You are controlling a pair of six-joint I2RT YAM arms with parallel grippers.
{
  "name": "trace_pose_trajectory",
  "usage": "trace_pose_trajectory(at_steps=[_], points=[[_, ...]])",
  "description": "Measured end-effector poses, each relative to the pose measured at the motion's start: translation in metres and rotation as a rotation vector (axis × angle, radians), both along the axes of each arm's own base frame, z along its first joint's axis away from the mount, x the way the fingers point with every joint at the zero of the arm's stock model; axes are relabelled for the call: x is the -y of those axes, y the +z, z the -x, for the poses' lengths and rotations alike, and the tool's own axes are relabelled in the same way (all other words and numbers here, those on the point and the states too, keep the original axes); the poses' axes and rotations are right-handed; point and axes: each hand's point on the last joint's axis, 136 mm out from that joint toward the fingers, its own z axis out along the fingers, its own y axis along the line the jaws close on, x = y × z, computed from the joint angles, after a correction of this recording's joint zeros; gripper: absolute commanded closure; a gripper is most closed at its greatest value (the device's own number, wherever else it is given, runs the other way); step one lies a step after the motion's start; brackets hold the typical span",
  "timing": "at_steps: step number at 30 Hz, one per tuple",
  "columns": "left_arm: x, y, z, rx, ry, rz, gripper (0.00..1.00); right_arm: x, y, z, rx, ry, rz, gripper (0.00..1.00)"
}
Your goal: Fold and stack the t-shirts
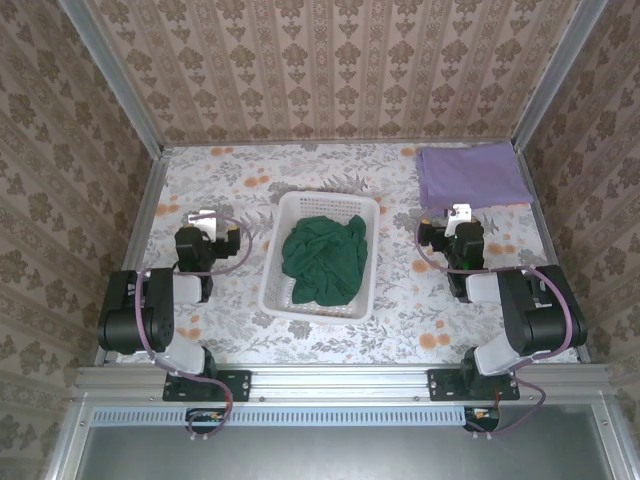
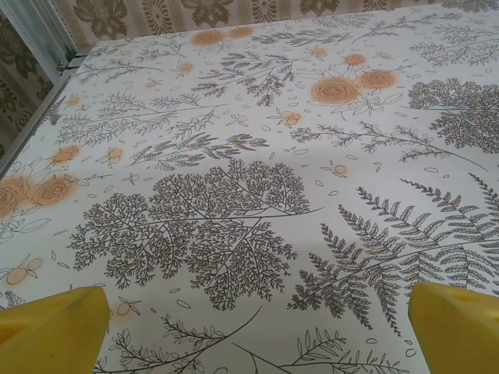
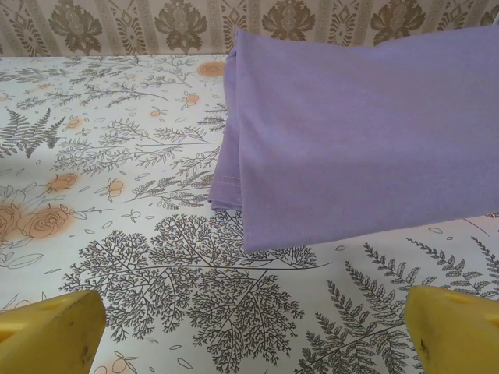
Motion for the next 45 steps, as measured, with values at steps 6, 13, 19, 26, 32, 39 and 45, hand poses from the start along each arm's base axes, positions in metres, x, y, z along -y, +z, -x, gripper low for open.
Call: trace_pose_trajectory(at_steps=[6,13,19,26,32,39,45], points=[[0.000,0.000,0.000,0.000,0.001,0.000,0.00,0.000,0.000,0.000,0.000,0.000,0.000,0.00],[0.000,0.000,0.000,0.000,0.001,0.000,0.00,0.000,0.000,0.000,0.000,0.000,0.000,0.00],[-0.001,0.000,0.000,0.000,0.002,0.000,0.00,0.000,0.000,0.000,0.000,0.000,0.000,0.00],[-0.002,0.000,0.000,0.000,0.009,-0.002,0.00,0.000,0.000,0.000,0.000,0.000,0.000,0.00],[-0.009,0.007,0.004,-0.002,0.071,-0.027,0.00,0.000,-0.001,0.002,-0.021,0.000,0.001,0.00],[0.006,0.125,0.024,0.273,0.062,0.047,0.00,-0.011,0.101,0.024,0.200,0.056,-0.036,0.00],[0.069,0.201,0.024,0.406,-0.262,0.370,0.00,-0.014,0.162,0.044,0.319,0.029,-0.266,0.00]])
